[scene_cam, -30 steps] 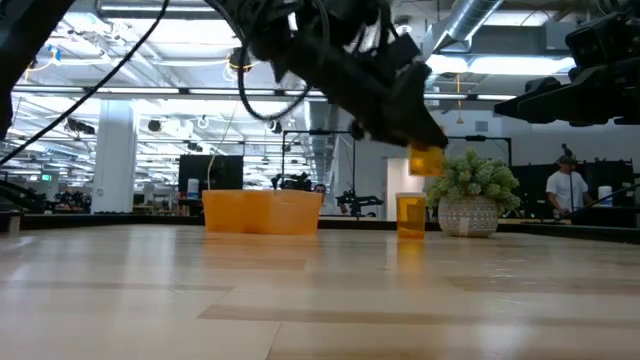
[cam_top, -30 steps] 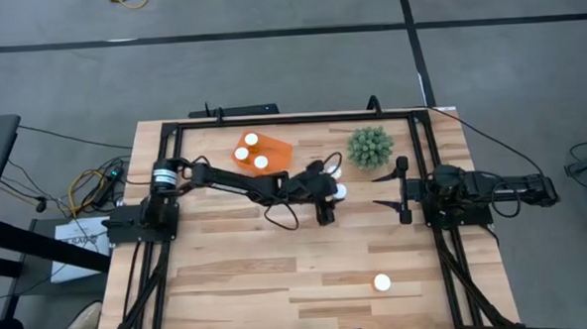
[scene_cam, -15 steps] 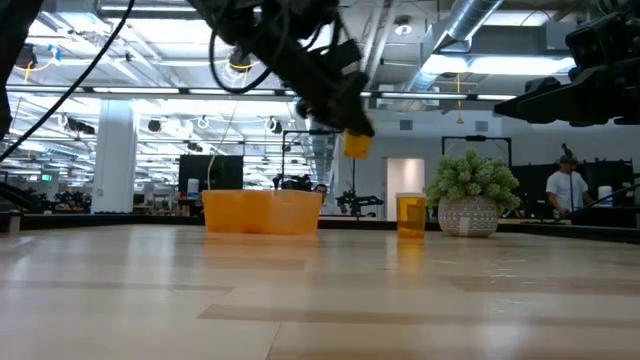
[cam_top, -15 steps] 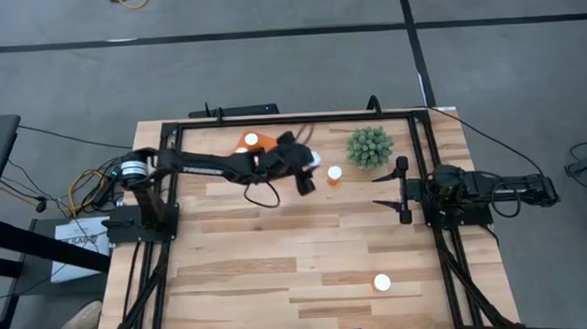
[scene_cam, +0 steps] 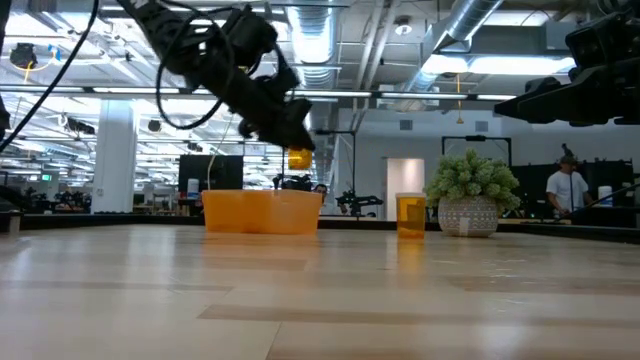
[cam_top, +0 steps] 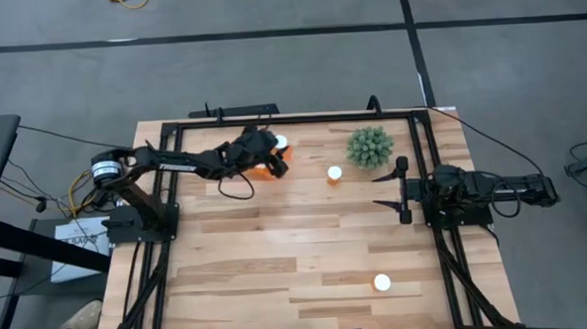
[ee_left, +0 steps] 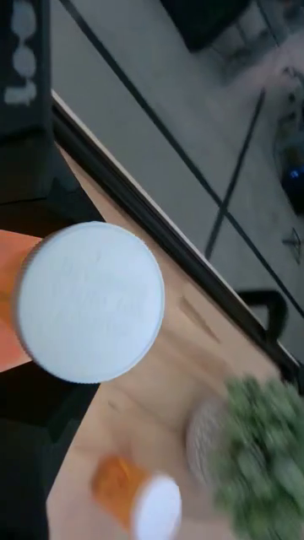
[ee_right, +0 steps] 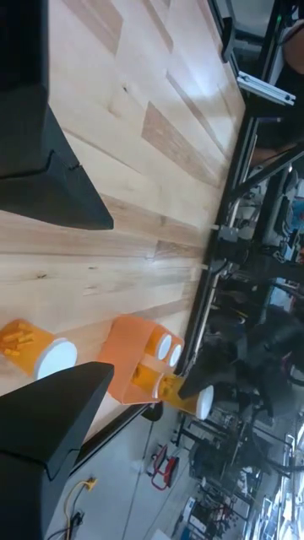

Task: Pick and place pill bottles into a basket
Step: Put the orange pill bottle into the orange bin

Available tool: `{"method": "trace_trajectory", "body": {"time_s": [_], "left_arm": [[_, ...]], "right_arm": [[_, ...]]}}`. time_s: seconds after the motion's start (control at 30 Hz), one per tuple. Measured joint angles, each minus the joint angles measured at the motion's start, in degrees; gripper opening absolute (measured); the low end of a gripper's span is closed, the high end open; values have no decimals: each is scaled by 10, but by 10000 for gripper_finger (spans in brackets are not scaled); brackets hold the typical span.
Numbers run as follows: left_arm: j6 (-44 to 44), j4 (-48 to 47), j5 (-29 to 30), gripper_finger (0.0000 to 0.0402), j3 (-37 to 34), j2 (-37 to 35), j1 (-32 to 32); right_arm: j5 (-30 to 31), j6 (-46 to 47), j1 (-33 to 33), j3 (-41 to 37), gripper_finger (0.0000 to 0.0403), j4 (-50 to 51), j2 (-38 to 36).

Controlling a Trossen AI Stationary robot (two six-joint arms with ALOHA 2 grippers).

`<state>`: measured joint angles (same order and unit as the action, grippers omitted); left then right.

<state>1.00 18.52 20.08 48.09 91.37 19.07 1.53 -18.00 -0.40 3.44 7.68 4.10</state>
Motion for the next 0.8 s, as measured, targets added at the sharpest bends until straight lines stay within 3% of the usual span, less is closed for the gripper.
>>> {"method": "trace_trajectory", "body": {"time_s": [0.33,0.8], "left_arm": [[68,61,34,187,-73,-3,30],[109,53,42,187,-89,-3,46]], "right_arm": [[0,0,0,0,265,0,0],[0,0,0,0,265,0,0]]}}
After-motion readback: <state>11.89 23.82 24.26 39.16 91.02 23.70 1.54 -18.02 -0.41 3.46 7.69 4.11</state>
